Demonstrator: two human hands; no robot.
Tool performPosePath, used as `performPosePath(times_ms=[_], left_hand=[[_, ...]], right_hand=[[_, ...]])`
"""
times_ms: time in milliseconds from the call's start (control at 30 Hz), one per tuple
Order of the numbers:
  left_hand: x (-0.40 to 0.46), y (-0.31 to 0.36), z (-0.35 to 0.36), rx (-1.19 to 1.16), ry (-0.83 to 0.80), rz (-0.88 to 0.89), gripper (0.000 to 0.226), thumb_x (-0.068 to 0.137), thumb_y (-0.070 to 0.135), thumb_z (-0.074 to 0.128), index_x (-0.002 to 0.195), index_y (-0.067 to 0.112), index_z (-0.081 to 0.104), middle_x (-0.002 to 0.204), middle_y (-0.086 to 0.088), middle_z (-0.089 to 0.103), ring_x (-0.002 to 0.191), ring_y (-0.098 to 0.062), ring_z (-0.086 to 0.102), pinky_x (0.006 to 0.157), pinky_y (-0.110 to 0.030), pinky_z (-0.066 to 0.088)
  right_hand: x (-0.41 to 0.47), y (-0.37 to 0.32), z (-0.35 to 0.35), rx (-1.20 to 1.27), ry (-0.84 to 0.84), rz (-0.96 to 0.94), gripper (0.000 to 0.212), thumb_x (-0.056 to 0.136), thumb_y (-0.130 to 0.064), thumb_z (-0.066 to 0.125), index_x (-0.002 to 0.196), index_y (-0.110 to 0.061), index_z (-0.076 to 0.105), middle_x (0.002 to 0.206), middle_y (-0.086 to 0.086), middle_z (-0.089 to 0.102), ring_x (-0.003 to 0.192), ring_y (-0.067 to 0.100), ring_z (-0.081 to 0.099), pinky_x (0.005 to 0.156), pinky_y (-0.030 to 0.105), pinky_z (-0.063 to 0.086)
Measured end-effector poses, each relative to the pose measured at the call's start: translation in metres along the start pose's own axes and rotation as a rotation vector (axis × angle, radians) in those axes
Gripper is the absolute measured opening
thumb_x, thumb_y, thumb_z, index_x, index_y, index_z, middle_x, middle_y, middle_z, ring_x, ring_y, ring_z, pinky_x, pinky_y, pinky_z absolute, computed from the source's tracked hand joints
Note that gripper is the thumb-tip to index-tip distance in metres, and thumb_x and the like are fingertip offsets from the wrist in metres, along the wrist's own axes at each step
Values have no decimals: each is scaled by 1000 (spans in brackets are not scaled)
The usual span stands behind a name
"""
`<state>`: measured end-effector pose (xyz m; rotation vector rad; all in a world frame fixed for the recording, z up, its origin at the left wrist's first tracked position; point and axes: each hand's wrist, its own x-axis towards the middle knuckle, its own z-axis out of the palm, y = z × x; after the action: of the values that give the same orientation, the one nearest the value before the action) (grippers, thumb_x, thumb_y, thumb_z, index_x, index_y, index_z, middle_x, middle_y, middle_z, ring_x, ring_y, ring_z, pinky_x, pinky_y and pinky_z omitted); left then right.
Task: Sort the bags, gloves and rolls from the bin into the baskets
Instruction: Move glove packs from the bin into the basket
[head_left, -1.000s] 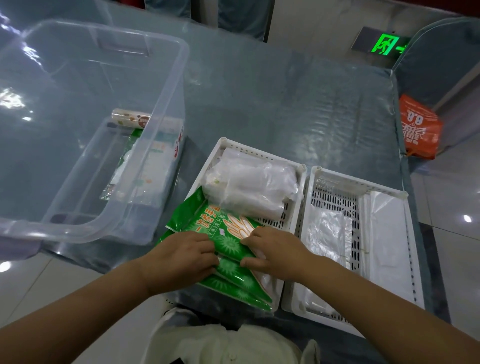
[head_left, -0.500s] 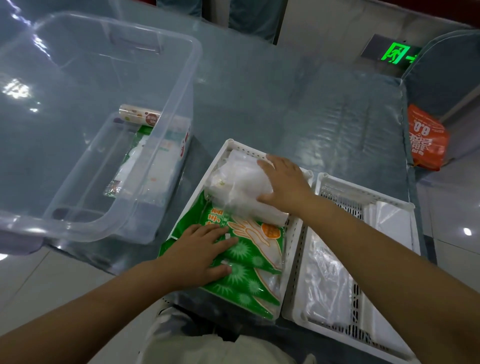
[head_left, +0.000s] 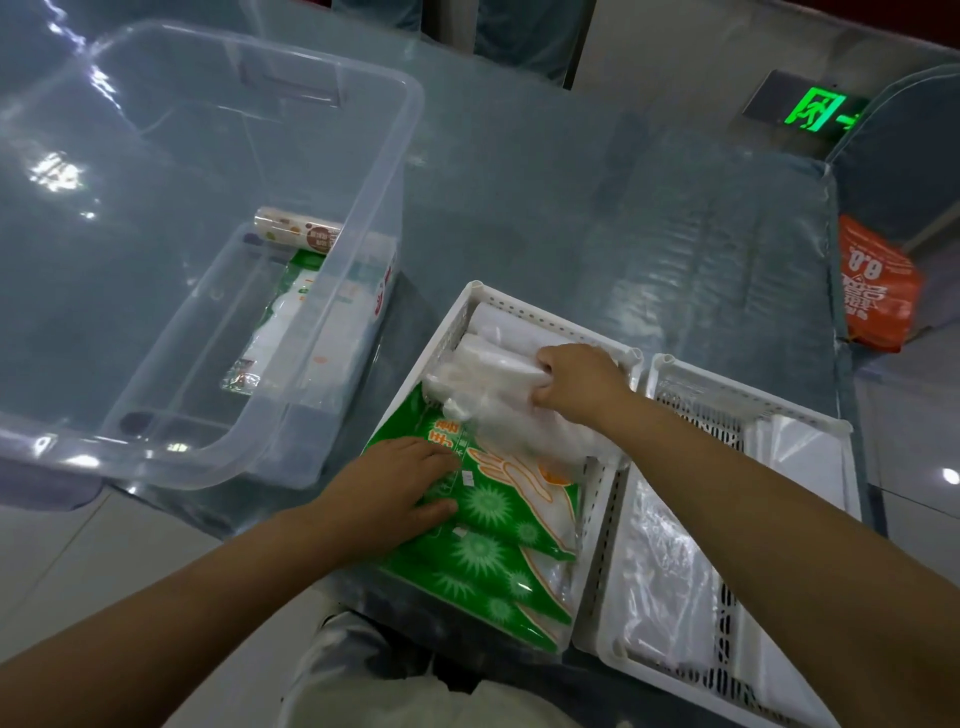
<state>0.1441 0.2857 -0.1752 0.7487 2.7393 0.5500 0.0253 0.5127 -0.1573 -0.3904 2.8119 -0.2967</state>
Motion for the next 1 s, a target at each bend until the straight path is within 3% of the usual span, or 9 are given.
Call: performPosePath(times_ms=[100,233,333,400,467,567,700,833,1000], left_hand=[[-2,-1,-12,-97,195,-141,47,87,31,60,131,17,49,126,-5,58,115,-22,51,94,-31,37],[-3,1,-24,-225,418,-257,47,86,22,61,129,13,43,122,-10,54,108,-25,52,82,-32,39],[-3,6,-29,-277,458,-254,62,85,23,61,138,10,31,132,-14,46,117,-26,46,92,-38,40],[-4,9,-28,-246,430,-246,71,84,25,64,142,9,26,138,-17,41,125,-29,39,102,-41,33],[-3,10,-25,-191,388,-230,74,83,26,66,143,8,26,141,-17,39,128,-31,36,104,-38,25],[2,9,-17,-34,267,-138,73,83,38,62,143,14,29,145,-10,38,132,-25,32,107,-34,17],[8,3,2,146,11,-28,71,84,65,35,145,34,16,155,1,19,142,-16,8,112,-34,-3],[11,-7,10,255,-138,-25,80,77,76,17,146,36,9,157,-3,11,144,-18,2,114,-40,-4],[15,-7,5,186,-134,-59,88,73,76,25,146,30,10,157,-2,11,142,-18,7,111,-35,-2]], right_hand=[[-7,-2,-14,244,-74,36,29,69,-27,73,58,-24,47,60,-9,45,57,11,46,48,24,29],[-23,-14,-33,492,-202,48,20,65,-23,78,79,-14,67,69,-2,61,62,13,58,54,23,45],[-35,-24,-29,483,-242,20,17,65,-23,78,77,-20,65,67,-9,60,60,9,58,48,18,42],[-43,-31,-17,426,-311,-14,18,67,-25,77,77,-21,63,68,-14,55,59,6,56,46,16,38],[-49,-35,-1,391,-387,-27,22,69,-28,77,85,-21,63,78,-8,62,67,11,59,53,20,43],[-56,-35,17,223,-299,-70,45,68,-39,76,106,-24,58,100,-4,61,84,15,55,65,29,43],[-65,-32,26,246,-203,-97,59,73,-44,71,123,-25,47,118,-3,53,104,18,52,81,34,44],[-80,-23,29,219,-175,-105,63,84,-46,60,137,-22,37,138,1,44,123,19,41,98,34,36],[-99,-20,43,82,-215,-193,63,89,-53,47,141,-23,29,146,3,35,131,22,31,107,38,27]])
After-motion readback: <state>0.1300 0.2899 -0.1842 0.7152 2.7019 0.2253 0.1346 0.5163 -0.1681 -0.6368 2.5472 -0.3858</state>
